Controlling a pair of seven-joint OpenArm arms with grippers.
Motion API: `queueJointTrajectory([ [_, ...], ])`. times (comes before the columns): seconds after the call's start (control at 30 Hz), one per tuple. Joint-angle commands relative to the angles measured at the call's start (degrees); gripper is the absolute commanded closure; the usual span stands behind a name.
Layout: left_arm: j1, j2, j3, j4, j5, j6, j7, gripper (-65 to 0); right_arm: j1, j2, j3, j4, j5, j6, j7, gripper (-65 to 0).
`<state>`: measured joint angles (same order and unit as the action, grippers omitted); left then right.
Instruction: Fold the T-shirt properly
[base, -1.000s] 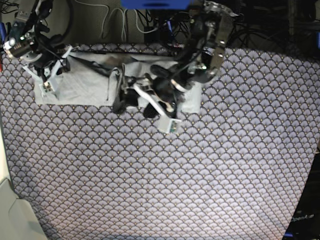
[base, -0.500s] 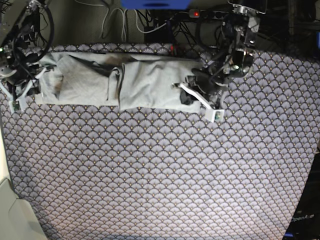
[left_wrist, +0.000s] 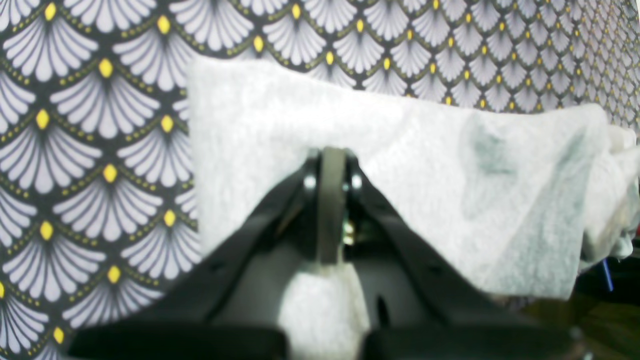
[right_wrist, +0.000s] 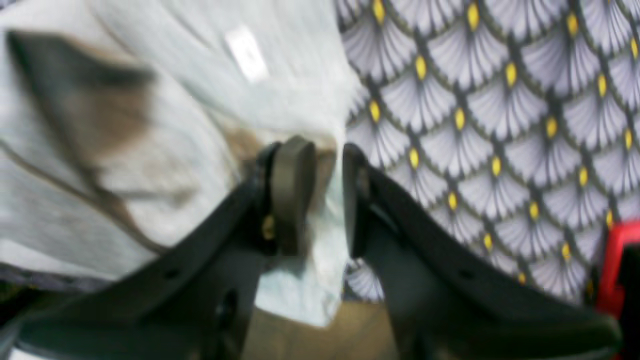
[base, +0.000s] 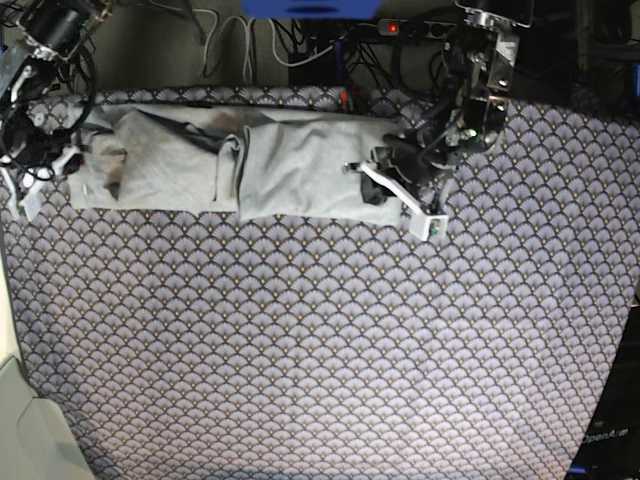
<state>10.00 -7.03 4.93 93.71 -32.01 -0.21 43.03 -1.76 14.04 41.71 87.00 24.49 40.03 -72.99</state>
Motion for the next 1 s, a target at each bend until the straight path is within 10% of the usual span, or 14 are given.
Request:
queueJointTrajectory([
  [0.0, -0.4, -0.2, 0.0, 0.7, -0.5, -0.5, -1.0, -0.3, 0.3, 1.6, 0.2, 0.7, 2.6, 0.0, 0.4, -14.9],
  [0.97, -1.0, -0.1, 0.0, 0.7, -0.5, -0.5, -0.9, -0.3, 0.7, 3.7, 0.2, -3.0, 9.5, 0.0, 1.1, -27.7],
])
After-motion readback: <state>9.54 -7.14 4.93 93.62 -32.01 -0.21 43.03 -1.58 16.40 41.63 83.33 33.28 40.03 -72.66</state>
